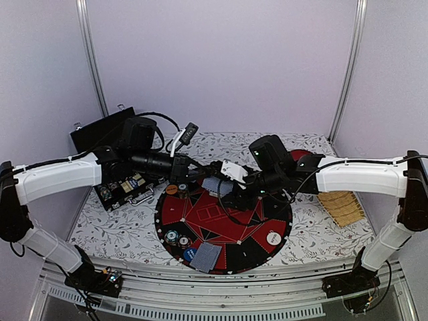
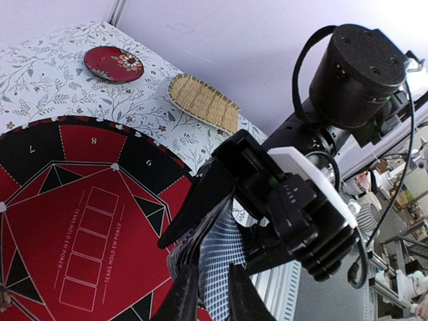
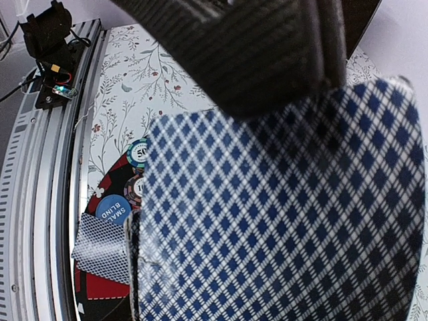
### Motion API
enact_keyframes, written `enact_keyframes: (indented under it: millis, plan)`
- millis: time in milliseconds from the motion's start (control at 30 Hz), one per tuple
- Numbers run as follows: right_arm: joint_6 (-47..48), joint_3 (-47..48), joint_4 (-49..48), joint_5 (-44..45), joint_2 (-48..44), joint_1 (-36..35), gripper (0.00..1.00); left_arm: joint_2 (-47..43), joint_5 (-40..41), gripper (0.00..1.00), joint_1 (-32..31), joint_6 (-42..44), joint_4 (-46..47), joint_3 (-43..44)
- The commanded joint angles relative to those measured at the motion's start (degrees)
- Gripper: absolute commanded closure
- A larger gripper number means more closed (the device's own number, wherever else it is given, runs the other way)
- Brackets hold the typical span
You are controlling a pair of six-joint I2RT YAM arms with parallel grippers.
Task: Distribute texas hold em gaming equipment
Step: Pick up the poker card from the face-down deck piles, then flop the poker card into the community card area.
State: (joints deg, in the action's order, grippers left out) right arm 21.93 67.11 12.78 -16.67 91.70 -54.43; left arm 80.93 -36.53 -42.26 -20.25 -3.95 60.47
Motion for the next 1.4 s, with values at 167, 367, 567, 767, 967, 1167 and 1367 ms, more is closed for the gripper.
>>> enact_keyframes:
  millis: [167, 367, 567, 767, 967, 1167, 1367]
  plan:
    - [0.46, 1.79, -1.09, -0.76, 0.94, -0.22, 0.48, 1.90, 0.12, 0.76, -1.31, 1.94, -1.59, 0.14]
    - [0.40, 1.79, -1.11, -0.82, 0.85, -0.20, 0.48, 1.83, 0.69, 0.87, -1.69, 2.58, -2.70, 0.53]
    - [0.59, 1.75, -1.00, -0.47, 0.76, 0.03, 0.48, -0.17, 1.25, 0.97, -1.70, 2.68, -1.95, 0.27]
    - [0.56, 1.57, -0.82, -0.56, 0.57, 0.49, 0.48, -0.25, 0.81, 0.98, -1.73, 3.01, -2.18, 0.61]
    - [0.51, 1.37, -0.43, -0.32, 0.51, 0.94, 0.48, -1.32, 0.46, 1.00, -1.53, 4.03, -2.30, 0.97]
    - [-0.02, -0.21, -1.22, -0.37, 0.33, 2.19, 0.49, -3.24, -1.27, 1.00, -0.68, 4.17, -1.68, 1.46]
    - [-1.56, -2.31, -2.85, -1.73, 0.23, 5.13, 0.49, -5.22, -1.07, 1.00, 1.77, 6.12, -5.98, 4.43]
